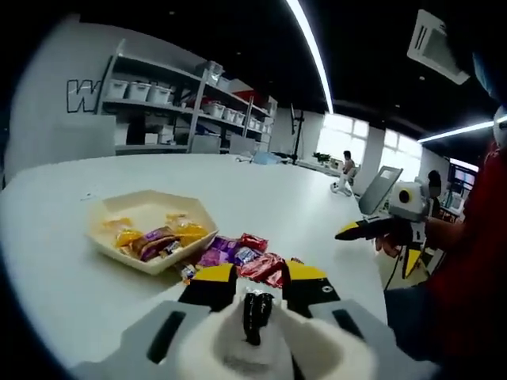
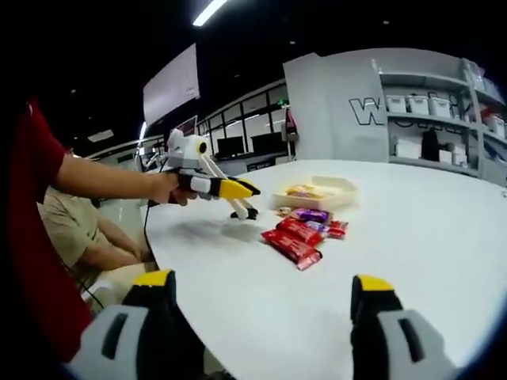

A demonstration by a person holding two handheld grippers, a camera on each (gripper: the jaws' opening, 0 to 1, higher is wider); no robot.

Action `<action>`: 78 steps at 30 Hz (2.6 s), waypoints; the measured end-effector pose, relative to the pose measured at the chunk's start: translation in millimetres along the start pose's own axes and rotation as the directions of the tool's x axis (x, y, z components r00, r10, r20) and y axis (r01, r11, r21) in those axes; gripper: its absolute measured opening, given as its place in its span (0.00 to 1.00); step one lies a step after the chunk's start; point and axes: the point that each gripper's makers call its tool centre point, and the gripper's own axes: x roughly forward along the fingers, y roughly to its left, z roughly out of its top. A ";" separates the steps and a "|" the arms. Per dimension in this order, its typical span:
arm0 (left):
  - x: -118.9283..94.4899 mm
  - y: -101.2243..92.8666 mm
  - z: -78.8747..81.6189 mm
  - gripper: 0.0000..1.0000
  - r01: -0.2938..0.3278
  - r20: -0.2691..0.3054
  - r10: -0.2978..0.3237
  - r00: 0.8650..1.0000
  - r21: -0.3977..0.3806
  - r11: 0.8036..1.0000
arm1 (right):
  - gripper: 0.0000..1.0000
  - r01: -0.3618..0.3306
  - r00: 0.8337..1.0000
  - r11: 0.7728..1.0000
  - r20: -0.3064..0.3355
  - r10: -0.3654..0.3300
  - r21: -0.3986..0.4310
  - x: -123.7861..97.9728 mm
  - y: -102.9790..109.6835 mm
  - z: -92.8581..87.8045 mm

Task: Place the target food into the container with the food tongs after gripping and lifting it, then release it inside without dropping or visibly crushing the food.

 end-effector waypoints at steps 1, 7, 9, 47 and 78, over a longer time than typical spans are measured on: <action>0.0 0.5 1.7 0.22 -0.001 0.002 0.001 1.000 -0.002 1.000 | 0.95 0.003 1.000 1.000 0.006 -0.003 -0.016 -0.2 -0.2 1.3; 0.8 -0.4 13.5 0.22 0.006 0.012 -0.006 1.000 -0.005 1.000 | 1.00 0.103 0.993 0.985 0.071 -0.093 -0.141 -3.5 -17.3 13.5; 1.2 1.0 14.5 0.22 0.006 0.008 -0.006 1.000 0.002 1.000 | 1.00 0.096 0.992 0.991 0.095 -0.087 -0.092 -4.2 -18.1 18.4; -20.8 15.2 1.2 0.22 -0.040 0.030 0.042 0.999 -0.065 0.997 | 1.00 0.058 0.995 0.998 0.088 -0.056 -0.019 -2.2 -12.4 15.6; 15.2 0.5 26.1 0.25 0.020 0.078 -0.015 0.997 -0.069 0.997 | 1.00 0.055 0.995 0.998 0.083 -0.056 0.013 -5.1 -13.3 13.7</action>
